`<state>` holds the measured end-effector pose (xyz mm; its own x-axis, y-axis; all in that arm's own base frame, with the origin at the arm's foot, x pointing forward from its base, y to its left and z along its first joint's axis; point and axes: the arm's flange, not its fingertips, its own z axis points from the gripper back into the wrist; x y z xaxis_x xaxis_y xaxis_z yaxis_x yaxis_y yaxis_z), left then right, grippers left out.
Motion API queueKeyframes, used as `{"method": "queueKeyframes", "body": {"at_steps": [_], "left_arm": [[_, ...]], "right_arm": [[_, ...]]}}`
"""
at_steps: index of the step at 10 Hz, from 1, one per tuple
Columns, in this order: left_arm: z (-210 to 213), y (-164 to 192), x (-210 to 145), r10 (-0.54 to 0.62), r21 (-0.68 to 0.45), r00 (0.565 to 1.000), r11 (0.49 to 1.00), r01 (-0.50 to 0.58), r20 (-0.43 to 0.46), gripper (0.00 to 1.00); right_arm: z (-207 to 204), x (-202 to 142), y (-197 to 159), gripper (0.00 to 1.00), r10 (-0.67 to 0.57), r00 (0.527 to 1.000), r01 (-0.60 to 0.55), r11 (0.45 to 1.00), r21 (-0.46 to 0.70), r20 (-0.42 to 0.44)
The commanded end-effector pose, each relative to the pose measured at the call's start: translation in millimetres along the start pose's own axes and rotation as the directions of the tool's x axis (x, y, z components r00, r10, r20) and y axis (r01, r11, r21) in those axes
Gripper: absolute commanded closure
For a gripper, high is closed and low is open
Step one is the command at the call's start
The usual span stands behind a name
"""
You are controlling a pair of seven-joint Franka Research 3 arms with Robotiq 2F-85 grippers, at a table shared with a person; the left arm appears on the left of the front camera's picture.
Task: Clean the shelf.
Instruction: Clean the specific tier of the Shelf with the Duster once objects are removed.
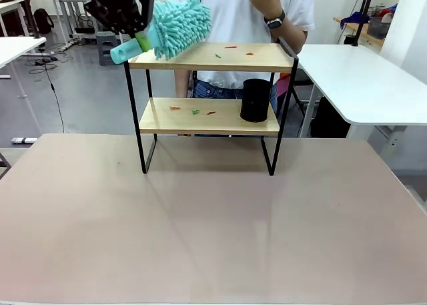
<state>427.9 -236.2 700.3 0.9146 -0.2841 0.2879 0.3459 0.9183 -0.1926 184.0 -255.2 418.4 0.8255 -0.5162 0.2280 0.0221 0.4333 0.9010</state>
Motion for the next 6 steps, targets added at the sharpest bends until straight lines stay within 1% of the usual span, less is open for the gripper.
{"method": "queueKeyframes", "body": {"at_steps": [1,4,5,6], "left_arm": [[10,-8,14,0.005,0.039,0.999,0.999,-0.004,-0.036,0.88],[-5,-20,27,-0.016,0.036,0.997,0.999,0.019,-0.082,0.88],[-8,-26,29,-0.059,0.018,0.994,0.998,0.061,-0.091,0.88],[-9,-32,33,-0.114,-0.024,0.989,0.993,0.113,-0.097,0.88]], "right_arm": [[0,2,2,0.00,0.027,1.000,-0.027,0.999,0.017,0.013],[0,2,2,0.00,0.027,1.000,-0.027,0.999,0.017,0.013],[0,2,2,0.00,0.027,1.000,-0.027,0.999,0.017,0.013],[0,2,2,0.00,0.027,1.000,-0.027,0.999,0.017,0.013]]}}
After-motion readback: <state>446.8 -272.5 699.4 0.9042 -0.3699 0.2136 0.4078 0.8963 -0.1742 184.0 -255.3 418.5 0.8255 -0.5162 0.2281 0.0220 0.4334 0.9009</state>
